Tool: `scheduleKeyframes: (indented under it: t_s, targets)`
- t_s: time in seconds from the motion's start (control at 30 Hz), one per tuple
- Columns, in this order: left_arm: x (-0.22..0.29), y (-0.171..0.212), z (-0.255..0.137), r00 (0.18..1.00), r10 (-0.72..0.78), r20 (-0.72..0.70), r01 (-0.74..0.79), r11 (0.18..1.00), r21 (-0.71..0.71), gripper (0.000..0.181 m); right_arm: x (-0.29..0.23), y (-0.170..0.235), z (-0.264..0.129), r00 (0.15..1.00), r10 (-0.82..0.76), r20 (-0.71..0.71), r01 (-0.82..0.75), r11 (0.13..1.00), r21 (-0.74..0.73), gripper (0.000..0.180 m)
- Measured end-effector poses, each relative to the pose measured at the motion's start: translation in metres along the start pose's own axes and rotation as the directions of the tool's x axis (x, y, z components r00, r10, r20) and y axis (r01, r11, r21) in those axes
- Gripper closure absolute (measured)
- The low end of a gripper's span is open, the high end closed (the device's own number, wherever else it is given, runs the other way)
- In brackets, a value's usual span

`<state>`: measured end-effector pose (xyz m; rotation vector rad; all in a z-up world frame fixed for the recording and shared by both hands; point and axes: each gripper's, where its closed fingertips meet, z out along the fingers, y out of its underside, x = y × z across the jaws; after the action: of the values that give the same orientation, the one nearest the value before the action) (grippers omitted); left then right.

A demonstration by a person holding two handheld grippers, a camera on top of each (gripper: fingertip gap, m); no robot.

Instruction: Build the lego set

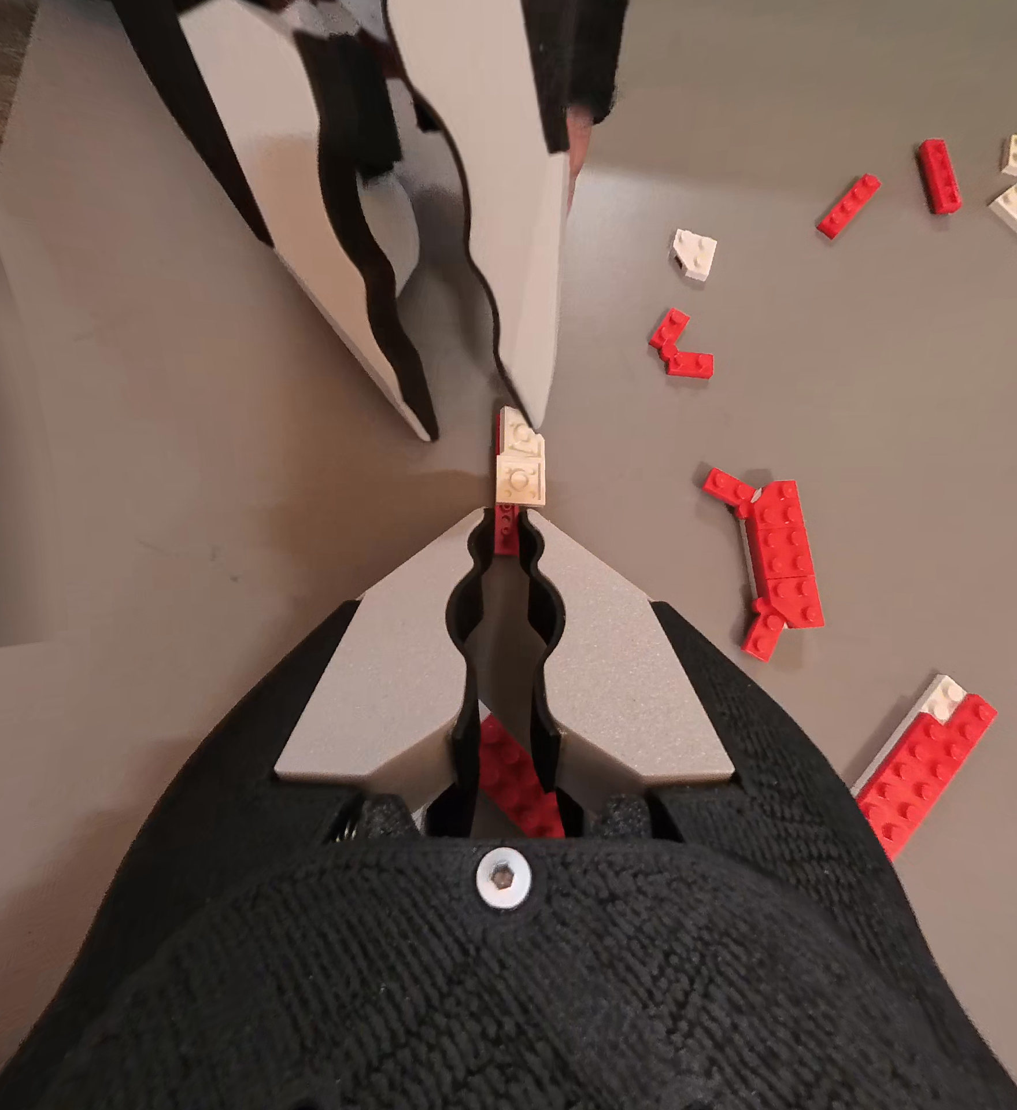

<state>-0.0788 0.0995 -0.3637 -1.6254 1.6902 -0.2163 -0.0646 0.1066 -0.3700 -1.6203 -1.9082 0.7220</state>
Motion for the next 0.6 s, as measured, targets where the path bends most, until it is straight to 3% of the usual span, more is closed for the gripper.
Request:
scheduleKeyframes:
  t_s: [0.03, 0.3, 0.6]
  targets:
    - [-0.0014, 0.0010, 0.0005, 1.000, 0.010, 0.016, -0.010, 1.000, -0.005, 0.153, 0.0000, 0.0001, 0.0000, 1.000, 0.004, 0.002, -0.004, 1.000, 0.001, 0.174]
    - [-0.0029, 0.0036, 0.0038, 0.998, 0.041, 0.047, -0.040, 0.999, -0.025, 0.168, 0.0039, -0.0001, 0.0005, 0.999, 0.039, -0.009, -0.039, 0.999, 0.005, 0.174]
    - [-0.0109, 0.0073, 0.0039, 0.992, 0.076, 0.099, -0.072, 0.996, -0.045, 0.170, 0.0075, -0.0027, -0.0012, 0.993, 0.122, 0.006, -0.122, 0.992, 0.036, 0.174]
